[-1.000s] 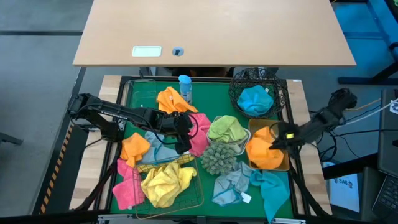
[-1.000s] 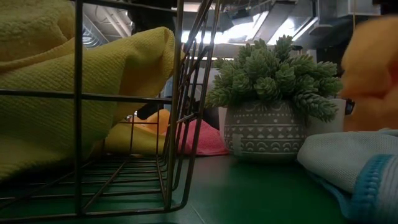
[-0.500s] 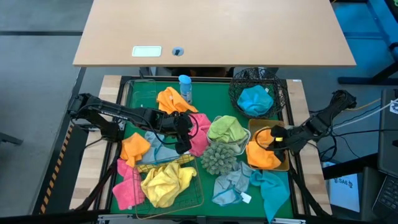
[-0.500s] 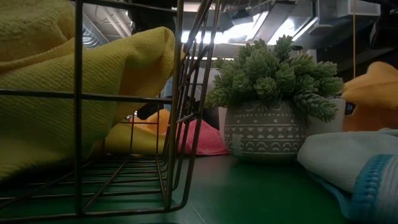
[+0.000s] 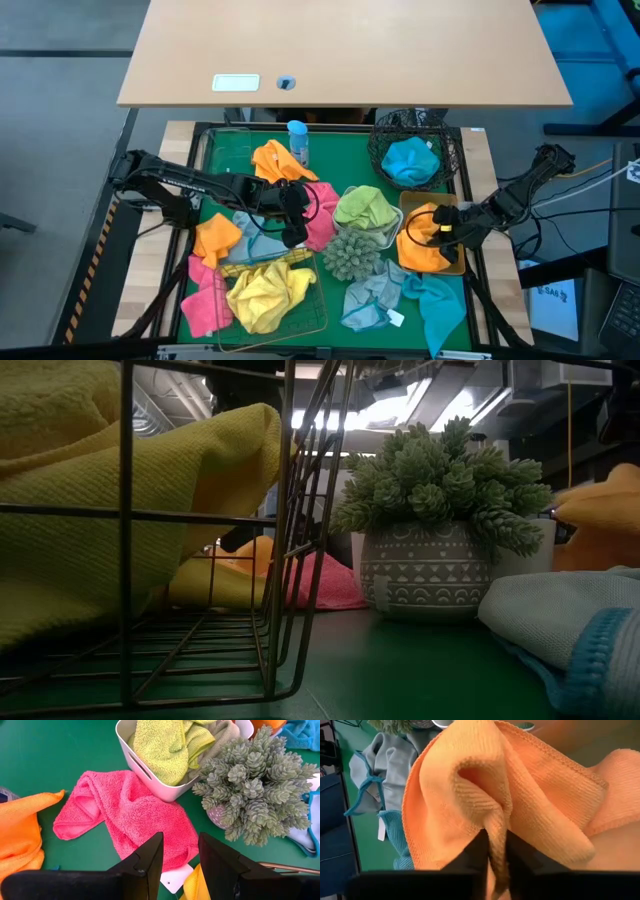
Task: Sort microfiber towel by color & place in baskets
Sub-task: Put the orange microfiber cloth into the orange bin
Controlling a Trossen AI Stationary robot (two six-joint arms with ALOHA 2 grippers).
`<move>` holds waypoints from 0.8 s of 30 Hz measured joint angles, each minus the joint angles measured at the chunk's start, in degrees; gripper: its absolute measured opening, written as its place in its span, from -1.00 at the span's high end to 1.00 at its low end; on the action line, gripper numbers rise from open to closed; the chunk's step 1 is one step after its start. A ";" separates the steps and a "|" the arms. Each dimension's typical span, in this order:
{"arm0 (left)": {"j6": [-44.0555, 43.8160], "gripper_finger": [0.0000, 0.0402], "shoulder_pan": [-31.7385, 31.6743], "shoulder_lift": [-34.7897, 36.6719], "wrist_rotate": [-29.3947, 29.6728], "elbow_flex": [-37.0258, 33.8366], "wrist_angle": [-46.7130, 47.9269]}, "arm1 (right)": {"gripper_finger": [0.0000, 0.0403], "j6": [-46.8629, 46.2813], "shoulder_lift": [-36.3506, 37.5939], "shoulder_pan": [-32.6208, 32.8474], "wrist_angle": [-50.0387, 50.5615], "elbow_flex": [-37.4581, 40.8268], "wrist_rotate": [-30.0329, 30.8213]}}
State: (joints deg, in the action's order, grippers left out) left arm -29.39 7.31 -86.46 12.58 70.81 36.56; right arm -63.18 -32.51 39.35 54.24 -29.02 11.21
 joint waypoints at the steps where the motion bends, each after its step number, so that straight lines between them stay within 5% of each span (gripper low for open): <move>1: 0.02 0.41 0.00 0.00 0.00 0.00 0.00 | 0.68 0.00 0.00 0.00 0.06 0.00 -0.07; 7: 0.04 0.41 0.00 0.00 0.00 0.00 0.00 | 0.30 3.80 0.02 -0.01 1.60 -1.41 -5.58; 15: 0.07 0.41 0.00 0.00 0.00 0.00 0.00 | 0.23 0.28 0.04 -0.02 10.44 -11.23 -9.43; 20: 0.08 0.41 0.00 0.00 0.00 0.00 0.00 | 0.23 -1.25 0.02 0.00 7.55 -16.30 -2.39; 24: 0.09 0.41 0.00 0.00 0.00 0.00 0.00 | 0.22 0.06 -0.11 0.00 -4.29 -17.00 6.17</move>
State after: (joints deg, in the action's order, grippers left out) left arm -29.30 7.31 -86.46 12.58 70.81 36.56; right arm -63.11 -32.62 39.35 49.95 -46.02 17.38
